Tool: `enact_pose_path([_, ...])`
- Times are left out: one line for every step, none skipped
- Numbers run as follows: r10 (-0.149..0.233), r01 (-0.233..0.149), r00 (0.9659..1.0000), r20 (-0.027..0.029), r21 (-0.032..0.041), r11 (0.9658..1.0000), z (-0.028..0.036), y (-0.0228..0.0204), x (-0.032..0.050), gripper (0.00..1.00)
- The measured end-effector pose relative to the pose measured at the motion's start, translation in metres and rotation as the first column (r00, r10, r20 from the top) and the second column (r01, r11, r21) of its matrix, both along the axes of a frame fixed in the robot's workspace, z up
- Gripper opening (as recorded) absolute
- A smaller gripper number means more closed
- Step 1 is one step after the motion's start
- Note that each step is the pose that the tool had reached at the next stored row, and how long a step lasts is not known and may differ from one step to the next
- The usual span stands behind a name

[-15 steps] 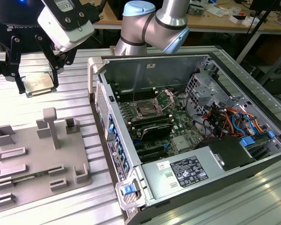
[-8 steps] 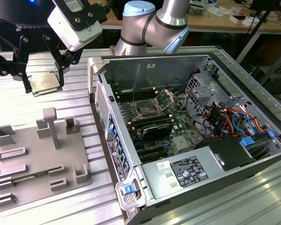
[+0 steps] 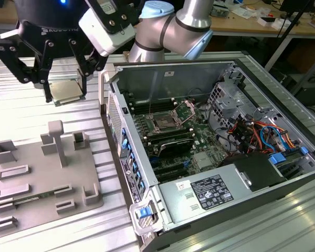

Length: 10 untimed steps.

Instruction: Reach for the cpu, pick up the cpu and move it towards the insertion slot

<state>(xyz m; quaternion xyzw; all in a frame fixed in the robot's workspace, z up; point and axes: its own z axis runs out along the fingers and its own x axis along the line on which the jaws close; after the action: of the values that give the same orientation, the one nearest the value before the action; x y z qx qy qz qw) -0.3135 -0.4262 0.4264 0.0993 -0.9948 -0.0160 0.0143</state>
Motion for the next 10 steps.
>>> enact_pose_path([0.0, 0.0, 1.0, -0.0001, 0.0, 1.0, 0.0, 0.0, 0.0028, 0.55])
enact_pose_path([0.0, 0.0, 1.0, -0.0003, -0.0001, 1.0, 0.0001, 0.0, 0.0061, 0.55])
enact_pose_path([0.001, -0.001, 1.0, -0.0004, 0.0, 1.0, 0.0, 0.0, 0.009, 0.55])
enact_pose_path([0.001, -0.001, 1.0, -0.0005, 0.0, 1.0, 0.0, 0.0, 0.0127, 0.55])
enact_pose_path([0.001, -0.001, 1.0, -0.0005, 0.0001, 1.0, 0.0, 0.0, 0.0151, 0.55])
enact_pose_path([0.001, -0.001, 1.0, -0.0006, 0.0, 1.0, 0.0, 0.0, 0.018, 0.55])
enact_pose_path([0.002, -0.002, 1.0, -0.0006, 0.0, 1.0, 0.0, 0.0, 0.0201, 0.55])
enact_pose_path([0.002, -0.002, 1.0, -0.0007, -0.0001, 1.0, 0.0, 0.0001, 0.0218, 0.55])
enact_pose_path([0.002, -0.002, 1.0, -0.0007, -0.0003, 1.0, 0.0, 0.0003, 0.0246, 0.55])
enact_pose_path([0.002, -0.002, 1.0, -0.0007, -0.0005, 1.0, 0.0, 0.0003, 0.0266, 0.55])
